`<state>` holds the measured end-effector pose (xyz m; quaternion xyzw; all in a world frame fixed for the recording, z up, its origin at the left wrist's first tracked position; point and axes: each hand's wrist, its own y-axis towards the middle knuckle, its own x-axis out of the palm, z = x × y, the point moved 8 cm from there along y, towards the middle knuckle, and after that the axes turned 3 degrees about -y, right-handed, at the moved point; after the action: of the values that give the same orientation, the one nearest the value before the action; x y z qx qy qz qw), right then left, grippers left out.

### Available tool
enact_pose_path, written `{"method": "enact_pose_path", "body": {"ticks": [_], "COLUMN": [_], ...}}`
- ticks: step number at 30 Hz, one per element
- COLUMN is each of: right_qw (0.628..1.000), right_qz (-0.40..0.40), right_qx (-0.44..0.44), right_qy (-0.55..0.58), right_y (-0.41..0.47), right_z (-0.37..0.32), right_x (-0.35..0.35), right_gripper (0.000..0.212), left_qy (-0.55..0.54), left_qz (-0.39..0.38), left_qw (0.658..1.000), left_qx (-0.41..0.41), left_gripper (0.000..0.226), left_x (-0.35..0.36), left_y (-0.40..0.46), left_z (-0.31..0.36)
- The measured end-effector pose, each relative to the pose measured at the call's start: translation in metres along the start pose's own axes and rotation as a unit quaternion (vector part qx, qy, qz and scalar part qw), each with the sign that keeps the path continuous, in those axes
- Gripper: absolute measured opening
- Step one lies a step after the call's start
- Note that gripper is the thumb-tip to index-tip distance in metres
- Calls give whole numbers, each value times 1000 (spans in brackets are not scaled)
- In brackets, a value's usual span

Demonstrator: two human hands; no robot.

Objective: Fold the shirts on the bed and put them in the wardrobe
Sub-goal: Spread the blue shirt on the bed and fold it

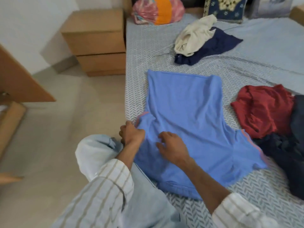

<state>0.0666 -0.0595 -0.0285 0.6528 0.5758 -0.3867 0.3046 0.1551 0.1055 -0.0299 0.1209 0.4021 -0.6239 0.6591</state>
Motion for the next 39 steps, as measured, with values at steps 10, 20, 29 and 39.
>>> {"method": "enact_pose_path", "body": {"ticks": [10,20,29,39], "right_qw": [977,982,981,983], "right_qz": [-102,-47,-34,-9], "right_qx": [-114,-130,-90,-108], "right_qy": [-149,132,167,151], "right_y": [6,2,-4,-10], "right_z": [-77,-81,-74,-77], "right_x": [78,63,62,59], "right_gripper": [32,14,21,21], "left_qy": [-158,-420,-313,-532], "left_qz": [-86,-189,-227,-25], "left_qw": [978,859,903,807], "left_qx": [-107,-223,-189,-257], "left_gripper": [19,9,6,21], "left_x": [-3,-1,-4,-26], "left_y": [48,44,23,47], "left_z": [-48,-59,-59,-88]}}
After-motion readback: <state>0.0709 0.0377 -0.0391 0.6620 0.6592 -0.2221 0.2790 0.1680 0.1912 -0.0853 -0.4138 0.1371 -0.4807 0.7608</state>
